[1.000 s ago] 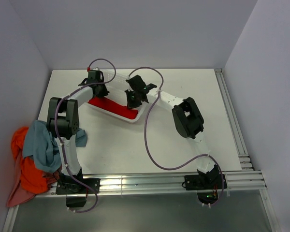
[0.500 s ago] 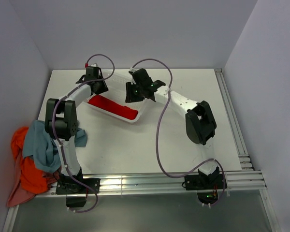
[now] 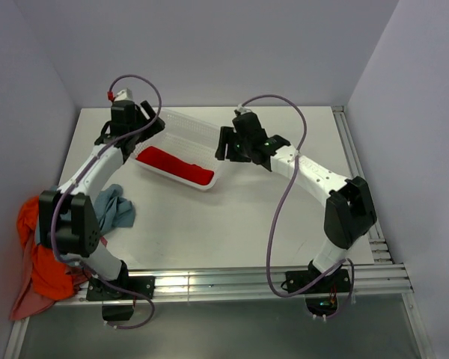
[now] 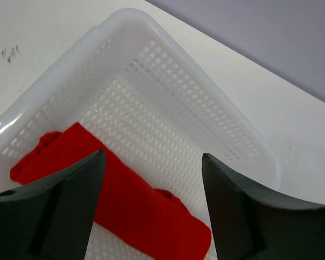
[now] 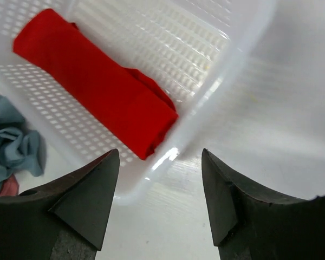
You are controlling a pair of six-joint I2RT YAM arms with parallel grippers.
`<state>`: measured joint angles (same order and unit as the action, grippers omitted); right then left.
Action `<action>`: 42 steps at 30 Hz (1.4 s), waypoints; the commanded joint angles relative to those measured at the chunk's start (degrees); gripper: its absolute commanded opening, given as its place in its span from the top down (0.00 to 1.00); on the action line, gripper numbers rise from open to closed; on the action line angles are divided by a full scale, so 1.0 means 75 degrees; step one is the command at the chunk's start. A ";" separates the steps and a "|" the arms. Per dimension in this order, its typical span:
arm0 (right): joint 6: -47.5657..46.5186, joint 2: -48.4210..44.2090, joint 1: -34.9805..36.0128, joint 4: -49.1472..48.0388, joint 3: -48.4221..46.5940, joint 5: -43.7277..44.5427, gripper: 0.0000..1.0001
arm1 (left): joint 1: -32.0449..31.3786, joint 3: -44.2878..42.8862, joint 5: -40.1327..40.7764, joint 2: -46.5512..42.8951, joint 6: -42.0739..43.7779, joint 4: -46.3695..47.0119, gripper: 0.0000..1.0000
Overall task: Roll the t-shirts
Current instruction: Place the rolled tshirt into the container
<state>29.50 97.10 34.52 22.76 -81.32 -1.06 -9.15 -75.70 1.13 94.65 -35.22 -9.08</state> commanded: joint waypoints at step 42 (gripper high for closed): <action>0.1844 0.0857 -0.0103 -0.2227 0.1188 0.0738 0.51 | -0.0527 0.4727 -0.0337 -0.1502 -0.1479 0.2651 0.70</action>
<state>42.41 101.23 33.87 8.12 -67.13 3.53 -13.72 -36.23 -0.86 80.93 -46.24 5.30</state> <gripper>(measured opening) 0.490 0.303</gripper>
